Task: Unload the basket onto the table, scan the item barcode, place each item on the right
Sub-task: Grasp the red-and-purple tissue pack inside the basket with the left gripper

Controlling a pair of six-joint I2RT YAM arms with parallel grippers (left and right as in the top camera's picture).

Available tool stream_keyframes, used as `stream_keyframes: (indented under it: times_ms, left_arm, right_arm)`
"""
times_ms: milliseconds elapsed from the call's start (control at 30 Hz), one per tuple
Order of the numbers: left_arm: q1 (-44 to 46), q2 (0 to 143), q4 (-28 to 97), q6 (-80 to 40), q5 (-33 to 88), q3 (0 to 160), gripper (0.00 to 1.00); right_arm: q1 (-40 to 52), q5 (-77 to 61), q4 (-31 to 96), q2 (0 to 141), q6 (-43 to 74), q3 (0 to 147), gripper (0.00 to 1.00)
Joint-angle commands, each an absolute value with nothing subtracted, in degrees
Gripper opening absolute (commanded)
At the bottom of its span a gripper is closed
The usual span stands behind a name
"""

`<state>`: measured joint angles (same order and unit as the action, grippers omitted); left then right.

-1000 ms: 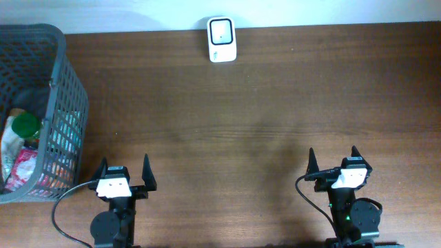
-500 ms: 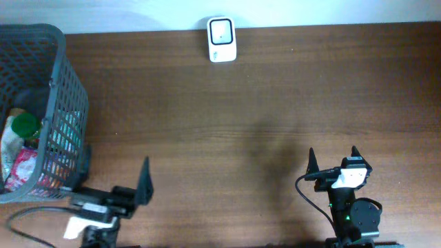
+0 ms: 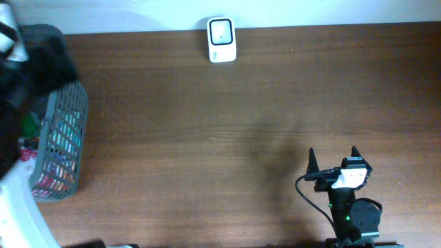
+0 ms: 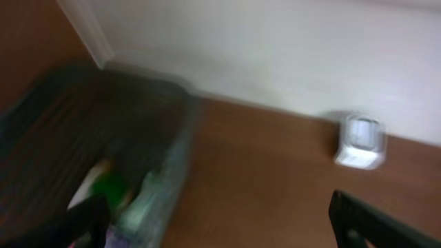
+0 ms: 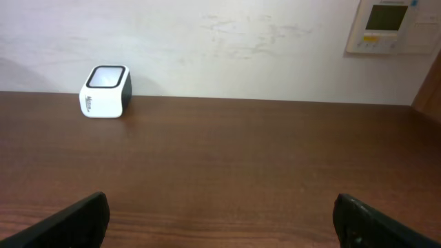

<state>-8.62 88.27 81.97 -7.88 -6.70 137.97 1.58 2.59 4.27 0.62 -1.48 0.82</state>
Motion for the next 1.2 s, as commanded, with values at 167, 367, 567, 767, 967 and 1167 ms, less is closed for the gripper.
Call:
stream_keyframes:
  times_ms: [167,367,567,767,967,1167]
  left_arm:
    - [-35.5,103.6,96.7,-21.4,-2.8,141.7,0.7]
    - [-36.3,103.9,85.8,-30.8,-12.5,112.6,0.92]
    - [-36.3,104.3,60.6,-25.6,-13.6,92.5,0.86]
    - [-36.6,110.8,59.0,-26.8,-17.0,85.3,0.73]
    - [-37.8,116.6,60.7,-26.7,-16.9,85.4,0.0]
    - [-37.8,113.6,82.2,-26.7,-15.8,115.1,0.0]
  right_arm:
    - [1.3,3.3,4.5,0.2,-1.2,0.3,0.99]
    - [1.3,3.3,4.5,0.2,-1.2,0.3,0.99]
    - [1.3,3.3,4.5,0.2,-1.2,0.3,0.99]
    - [1.3,3.3,4.5,0.2,-1.2,0.3,0.99]
    - [1.3,3.3,4.5,0.2,-1.2,0.3,0.98]
    - [1.3,3.3,4.5,0.2,-1.2,0.3,0.99]
